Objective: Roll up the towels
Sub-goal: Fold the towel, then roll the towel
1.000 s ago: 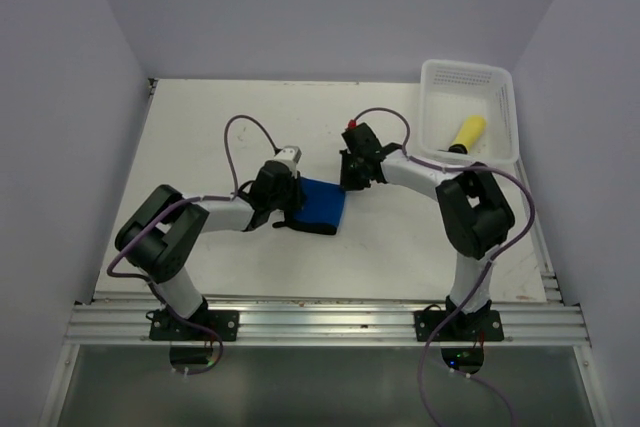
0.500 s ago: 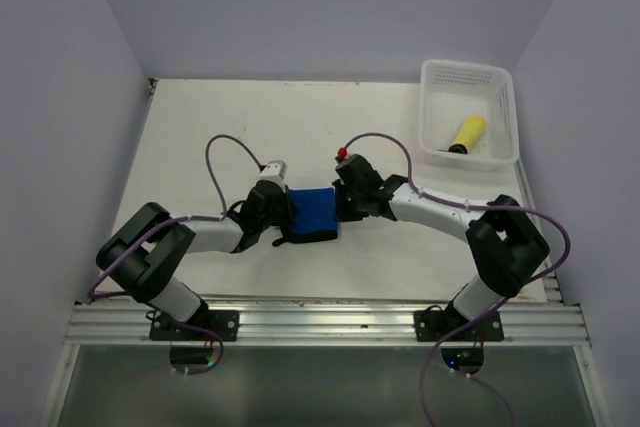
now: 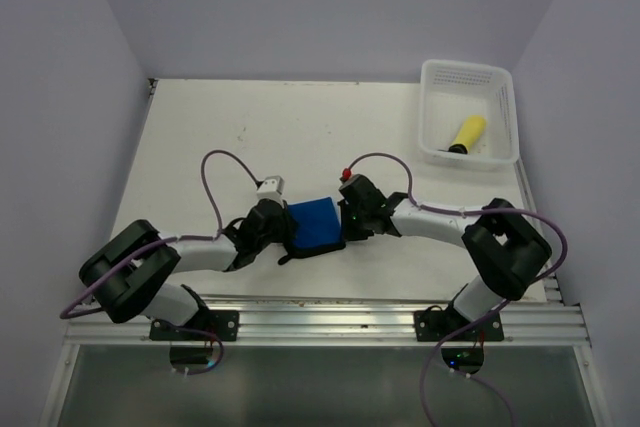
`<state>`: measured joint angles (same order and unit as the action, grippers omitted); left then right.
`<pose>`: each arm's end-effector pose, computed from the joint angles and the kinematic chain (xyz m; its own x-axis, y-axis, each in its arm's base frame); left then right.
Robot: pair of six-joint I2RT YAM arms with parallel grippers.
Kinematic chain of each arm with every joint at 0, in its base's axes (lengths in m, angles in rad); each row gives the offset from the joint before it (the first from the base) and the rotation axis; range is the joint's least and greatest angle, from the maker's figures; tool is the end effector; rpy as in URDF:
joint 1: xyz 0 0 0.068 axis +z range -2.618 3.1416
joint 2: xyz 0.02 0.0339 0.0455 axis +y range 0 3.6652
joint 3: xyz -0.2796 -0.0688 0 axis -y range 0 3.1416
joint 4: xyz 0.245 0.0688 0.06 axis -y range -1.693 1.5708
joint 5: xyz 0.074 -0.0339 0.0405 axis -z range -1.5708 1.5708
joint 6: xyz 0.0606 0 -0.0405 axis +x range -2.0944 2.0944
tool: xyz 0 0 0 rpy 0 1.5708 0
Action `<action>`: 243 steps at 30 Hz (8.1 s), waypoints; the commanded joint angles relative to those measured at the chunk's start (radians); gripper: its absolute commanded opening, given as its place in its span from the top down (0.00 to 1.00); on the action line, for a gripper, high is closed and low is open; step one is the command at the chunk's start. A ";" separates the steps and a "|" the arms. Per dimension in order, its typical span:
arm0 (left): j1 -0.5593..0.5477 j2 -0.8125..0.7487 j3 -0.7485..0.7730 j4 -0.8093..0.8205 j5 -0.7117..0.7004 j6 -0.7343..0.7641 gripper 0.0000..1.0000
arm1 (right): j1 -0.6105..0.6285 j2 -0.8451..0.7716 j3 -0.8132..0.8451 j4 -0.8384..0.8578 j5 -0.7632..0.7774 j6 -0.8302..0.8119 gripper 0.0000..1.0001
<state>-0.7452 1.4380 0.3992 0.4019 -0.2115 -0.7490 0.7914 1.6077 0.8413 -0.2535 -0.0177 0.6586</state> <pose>0.2042 -0.1711 0.1307 -0.6871 -0.2719 -0.6738 0.0971 0.8847 -0.4560 0.2234 0.2276 0.1515 -0.9129 -0.0533 -0.4047 -0.2011 0.9215 0.3323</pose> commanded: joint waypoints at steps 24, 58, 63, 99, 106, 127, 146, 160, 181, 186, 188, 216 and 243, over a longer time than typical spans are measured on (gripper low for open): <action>-0.010 -0.265 0.228 -0.298 -0.037 0.120 0.66 | 0.011 -0.178 -0.056 0.009 0.022 0.125 0.63; -0.010 -0.177 0.319 -0.347 -0.032 0.154 0.51 | 0.009 -0.184 -0.182 0.201 0.009 0.230 0.56; -0.010 -0.151 0.345 -0.351 -0.016 0.157 0.48 | 0.009 -0.098 -0.166 0.226 -0.025 0.242 0.58; -0.057 0.354 0.763 -0.659 0.074 0.209 0.47 | 0.095 -0.020 -0.240 0.356 0.067 0.286 1.00; -0.080 0.438 0.799 -0.733 -0.054 0.198 0.48 | 0.095 -0.005 -0.264 0.402 0.058 0.305 1.00; -0.077 0.518 0.765 -0.729 -0.121 0.149 0.68 | 0.104 -0.049 -0.332 0.436 0.087 0.299 1.00; 0.068 0.297 0.545 -0.421 0.110 0.022 1.00 | 0.279 -0.111 -0.157 0.077 0.384 0.142 1.00; 0.191 0.171 0.293 0.032 0.382 -0.141 1.00 | 0.529 -0.016 0.100 -0.259 0.694 -0.060 1.00; 0.276 0.107 0.165 0.051 0.434 -0.066 1.00 | 0.769 0.374 0.415 -0.587 0.872 -0.223 1.00; 0.276 0.102 0.150 -0.021 0.348 -0.036 1.00 | 0.779 0.431 0.458 -0.613 0.848 -0.243 1.00; 0.276 0.093 0.135 -0.029 0.319 -0.029 1.00 | 0.781 0.449 0.466 -0.616 0.835 -0.251 1.00; 0.276 -0.036 0.033 -0.101 0.227 0.008 0.98 | 0.822 0.590 0.548 -0.619 0.716 -0.320 1.00; 0.230 -0.072 -0.037 0.275 0.719 -0.073 1.00 | 0.827 0.656 0.590 -0.648 0.711 -0.318 1.00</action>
<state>-0.4858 1.3178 0.3927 0.4763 0.3901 -0.7864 1.6104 2.1967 1.4364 -0.9405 0.8909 0.2935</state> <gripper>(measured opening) 0.005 0.031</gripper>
